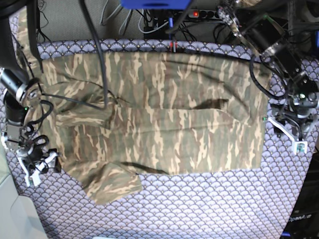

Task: Fold the T-shirt properly
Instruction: 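Raise the right gripper and move both grippers to the shirt's side edges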

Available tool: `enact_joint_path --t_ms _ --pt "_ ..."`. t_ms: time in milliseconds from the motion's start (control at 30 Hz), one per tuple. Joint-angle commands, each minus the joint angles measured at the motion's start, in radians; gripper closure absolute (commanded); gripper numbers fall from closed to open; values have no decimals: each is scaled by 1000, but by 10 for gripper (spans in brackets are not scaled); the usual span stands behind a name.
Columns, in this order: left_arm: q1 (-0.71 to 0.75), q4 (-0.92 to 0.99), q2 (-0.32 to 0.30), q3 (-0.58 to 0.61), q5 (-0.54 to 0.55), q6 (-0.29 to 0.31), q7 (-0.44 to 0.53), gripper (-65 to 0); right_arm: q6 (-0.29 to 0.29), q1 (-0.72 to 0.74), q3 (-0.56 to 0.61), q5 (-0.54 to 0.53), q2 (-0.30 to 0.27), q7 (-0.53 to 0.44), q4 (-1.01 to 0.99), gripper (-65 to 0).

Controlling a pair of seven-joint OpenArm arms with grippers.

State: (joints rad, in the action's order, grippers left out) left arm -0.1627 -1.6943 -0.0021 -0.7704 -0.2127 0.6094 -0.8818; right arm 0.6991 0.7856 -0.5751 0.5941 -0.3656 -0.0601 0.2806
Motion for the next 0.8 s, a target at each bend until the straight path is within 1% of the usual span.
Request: enact_joint_path --t_ms 0,133,233,333,400,500,633,700,767 --pt "10 -37 -9 -2 5 -3 13 -290 -1 16 -1 -18 -8 -34 13 -359" --pt "56 -89 3 -2 5 -3 13 -290 -1 -4 -3 -18 -6 -45 13 -360" --pt "65 -109 3 -7 5 -3 6 -290 -1 -15 -1 -18 7 -50 13 -360" --pt "104 -142 4 -8 5 -1 8 -290 -52 -18 -1 -18 6 -54 13 -375" --pt "121 -155 6 -4 5 -1 9 -290 -68 -18 -4 -18 6 -54 13 -392" --pt "122 -155 18 -8 6 -1 11 -290 -88 -15 -7 -18 7 -54 13 -394" --pt "154 -171 20 -10 6 -1 9 -290 -163 -16 0 -18 7 -54 13 -397" --pt "160 -169 26 -10 6 -1 13 -290 -180 -30 0 -18 9 -54 13 -397" --pt "159 -171 27 -7 6 -1 13 -290 -181 -41 -1 -18 14 -56 13 -396"
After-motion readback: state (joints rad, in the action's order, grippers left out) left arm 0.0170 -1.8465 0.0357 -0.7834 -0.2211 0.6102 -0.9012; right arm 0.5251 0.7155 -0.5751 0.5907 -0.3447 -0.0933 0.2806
